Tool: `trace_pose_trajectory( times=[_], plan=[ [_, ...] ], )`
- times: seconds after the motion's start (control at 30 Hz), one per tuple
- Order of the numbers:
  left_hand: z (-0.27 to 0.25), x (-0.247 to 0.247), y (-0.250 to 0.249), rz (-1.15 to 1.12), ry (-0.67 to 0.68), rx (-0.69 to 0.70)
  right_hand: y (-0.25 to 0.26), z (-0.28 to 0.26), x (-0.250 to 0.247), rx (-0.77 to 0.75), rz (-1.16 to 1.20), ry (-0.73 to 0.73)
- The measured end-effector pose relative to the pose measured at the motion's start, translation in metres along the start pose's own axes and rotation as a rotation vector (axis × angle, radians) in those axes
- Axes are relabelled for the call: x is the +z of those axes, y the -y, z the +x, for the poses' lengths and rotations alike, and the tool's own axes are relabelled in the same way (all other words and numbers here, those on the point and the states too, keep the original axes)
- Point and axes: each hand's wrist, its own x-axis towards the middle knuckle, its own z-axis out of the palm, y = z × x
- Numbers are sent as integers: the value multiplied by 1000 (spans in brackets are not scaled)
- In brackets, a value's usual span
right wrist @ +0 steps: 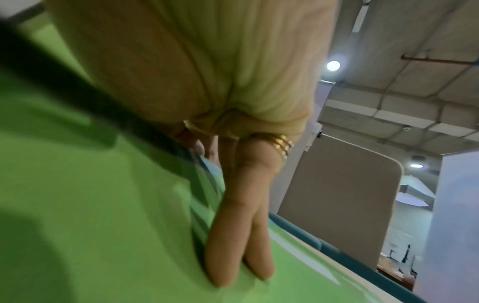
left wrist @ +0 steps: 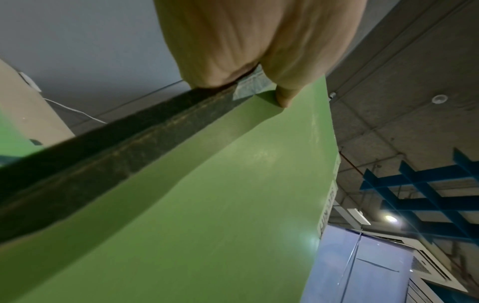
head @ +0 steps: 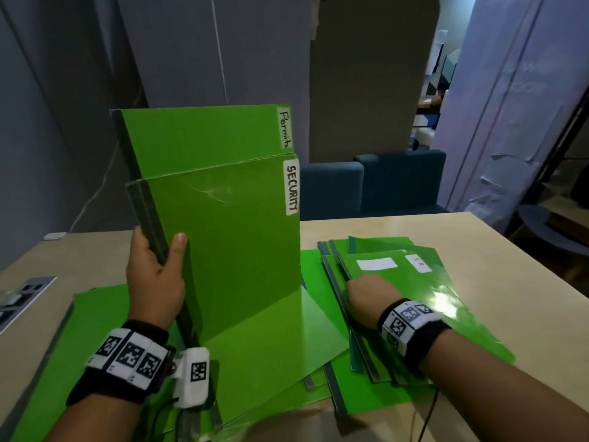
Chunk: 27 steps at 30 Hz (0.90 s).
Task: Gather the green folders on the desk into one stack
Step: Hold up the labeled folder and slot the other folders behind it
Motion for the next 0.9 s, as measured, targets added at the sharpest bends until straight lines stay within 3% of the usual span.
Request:
trace_pose_trajectory(
  times=[0.13, 0.3, 0.53, 0.7, 0.83, 0.9],
  plan=[
    [0, 1, 0, 32, 3, -6, 11, 3, 15, -1, -27, -54],
    [0, 0, -1, 6, 11, -36, 12, 4, 8, 5, 129, -135],
    [0, 0, -1, 53, -37, -69, 19, -24, -38, -97, 381, -447],
    [0, 3, -3, 59, 8, -103, 61, -59, -56, -291, 637, -822],
    [2, 7, -2, -38, 42, -150, 105, -60, -58, -489, 688, -978],
    [2, 6, -1, -172, 55, -213, 128, -56, -55, -541, 697, -975]
  ],
)
